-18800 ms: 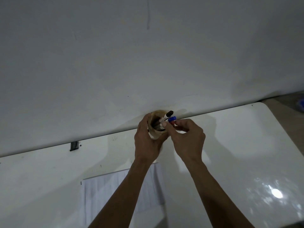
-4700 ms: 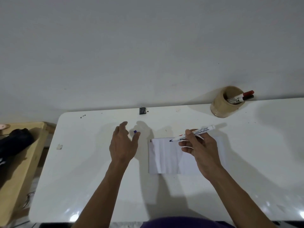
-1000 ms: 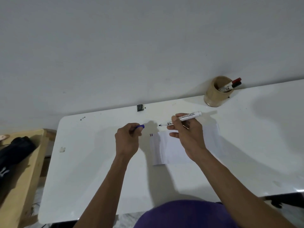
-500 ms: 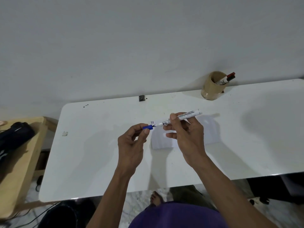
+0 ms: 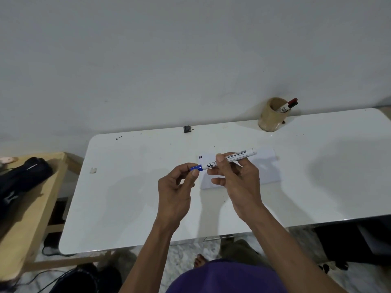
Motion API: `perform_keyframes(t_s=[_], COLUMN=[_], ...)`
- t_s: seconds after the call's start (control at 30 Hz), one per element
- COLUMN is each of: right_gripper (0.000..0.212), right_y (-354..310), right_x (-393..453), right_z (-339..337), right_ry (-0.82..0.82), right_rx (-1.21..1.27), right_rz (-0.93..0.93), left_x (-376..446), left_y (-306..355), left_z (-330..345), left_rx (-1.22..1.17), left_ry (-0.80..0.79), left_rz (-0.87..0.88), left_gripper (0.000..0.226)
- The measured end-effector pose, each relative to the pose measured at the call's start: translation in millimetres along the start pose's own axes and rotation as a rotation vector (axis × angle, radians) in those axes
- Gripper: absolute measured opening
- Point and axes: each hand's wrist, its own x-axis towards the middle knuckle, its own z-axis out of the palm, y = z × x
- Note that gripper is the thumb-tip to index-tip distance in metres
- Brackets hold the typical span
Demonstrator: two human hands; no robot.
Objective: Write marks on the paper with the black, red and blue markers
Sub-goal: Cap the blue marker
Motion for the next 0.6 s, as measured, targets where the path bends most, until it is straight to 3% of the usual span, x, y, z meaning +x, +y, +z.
perform_keyframes(t_s=[0.3, 0.43, 0.6], right_gripper=[0.007, 0.013, 0.026], right_y=[1, -15, -37], right_x=[-1, 10, 26], right_z=[-20, -48, -78], right_ry=[0.014, 0.015, -0.11], right_rx=[-0.007, 0.136, -0.2], right_rz=[0.063, 0.072, -0.036], left_x=[1, 10, 26], left_y=[0, 1, 15], left_z=[3, 3, 10], left_rx=[0.05, 0.075, 0.127], left_ry=[-0.114, -0.181, -0.247], left_rz=[-0.002, 0.002, 0.045], left_gripper=[0.019, 0.018, 0.012])
